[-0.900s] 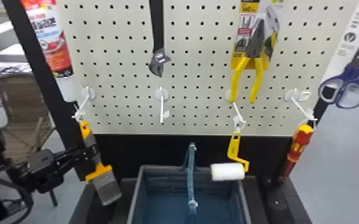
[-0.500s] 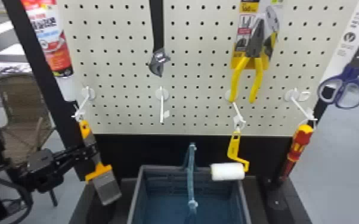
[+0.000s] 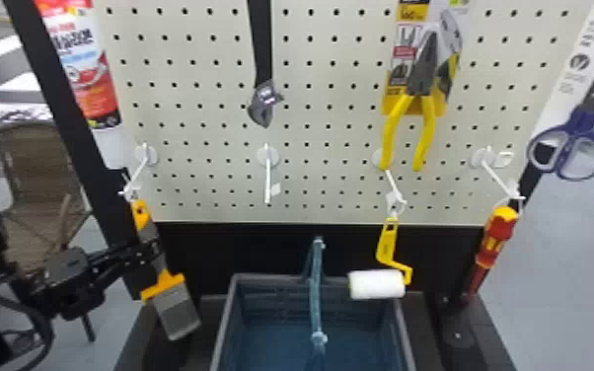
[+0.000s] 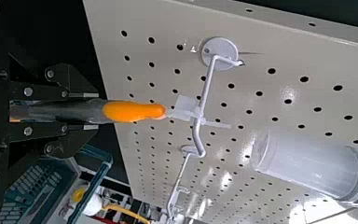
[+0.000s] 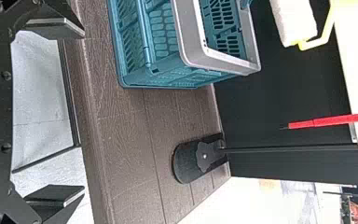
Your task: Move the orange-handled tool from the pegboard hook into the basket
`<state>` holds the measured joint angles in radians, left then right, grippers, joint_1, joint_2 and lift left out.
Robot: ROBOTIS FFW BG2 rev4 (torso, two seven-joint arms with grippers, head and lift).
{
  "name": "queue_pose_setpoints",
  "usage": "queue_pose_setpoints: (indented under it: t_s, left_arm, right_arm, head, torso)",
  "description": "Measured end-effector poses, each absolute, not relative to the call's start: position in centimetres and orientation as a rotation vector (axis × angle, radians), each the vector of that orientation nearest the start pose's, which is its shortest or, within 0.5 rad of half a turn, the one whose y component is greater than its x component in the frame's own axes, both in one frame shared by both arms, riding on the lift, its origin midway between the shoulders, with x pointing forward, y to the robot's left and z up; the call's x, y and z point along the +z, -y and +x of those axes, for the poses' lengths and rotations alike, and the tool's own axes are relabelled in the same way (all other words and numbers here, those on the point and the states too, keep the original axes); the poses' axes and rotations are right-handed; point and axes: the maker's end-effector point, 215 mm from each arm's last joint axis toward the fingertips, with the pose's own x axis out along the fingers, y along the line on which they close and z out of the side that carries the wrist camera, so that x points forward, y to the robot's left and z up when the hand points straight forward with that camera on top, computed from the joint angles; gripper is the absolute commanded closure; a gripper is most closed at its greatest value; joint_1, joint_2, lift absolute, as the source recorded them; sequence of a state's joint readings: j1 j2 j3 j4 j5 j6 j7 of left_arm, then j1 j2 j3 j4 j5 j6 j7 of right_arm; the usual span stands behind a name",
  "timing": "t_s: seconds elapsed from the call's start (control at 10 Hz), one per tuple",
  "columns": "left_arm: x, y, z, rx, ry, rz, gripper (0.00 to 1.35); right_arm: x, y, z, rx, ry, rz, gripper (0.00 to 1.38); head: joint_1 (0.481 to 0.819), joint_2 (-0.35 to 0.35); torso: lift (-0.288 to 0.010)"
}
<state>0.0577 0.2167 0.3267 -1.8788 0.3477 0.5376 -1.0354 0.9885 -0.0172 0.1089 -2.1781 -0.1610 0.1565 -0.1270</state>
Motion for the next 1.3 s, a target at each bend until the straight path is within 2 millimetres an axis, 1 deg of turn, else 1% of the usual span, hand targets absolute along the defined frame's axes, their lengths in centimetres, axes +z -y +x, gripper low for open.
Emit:
queue_pose_setpoints:
  t_s: [0.4, 0.7, 0.8, 1.1, 1.3]
  left_arm:
    - [-26.6, -22.6, 48.0, -0.833, -0.124, -0.187, 1.16]
    - [-25.3, -21.8, 47.0, -0.840, -0.110, -0.171, 1.16]
    - [-24.8, -21.5, 46.8, -0.845, -0.105, -0.162, 1.16]
    - [-22.0, -20.5, 45.2, -0.853, -0.091, -0.090, 1.16]
    - [-21.3, -20.1, 44.6, -0.837, -0.073, -0.104, 1.16]
  right_arm:
    - [-49.0, 18.8, 24.7, -0.048, -0.560, 0.188, 0.12]
    - [-49.2, 18.8, 24.6, -0.048, -0.563, 0.189, 0.12]
    - [-49.2, 18.8, 24.7, -0.048, -0.564, 0.189, 0.12]
    - [-49.4, 18.8, 24.7, -0.048, -0.565, 0.188, 0.12]
    - [-49.4, 18.8, 24.7, -0.048, -0.565, 0.188, 0.12]
  head:
    - [0.549, 0.000]
    - [0.549, 0.000]
    - [0.549, 0.000]
    - [0.549, 0.000]
    - [0.549, 0.000]
  torso:
    - [-0.100]
    - [-0.100]
    - [-0.100]
    - [-0.100]
    - [-0.100]
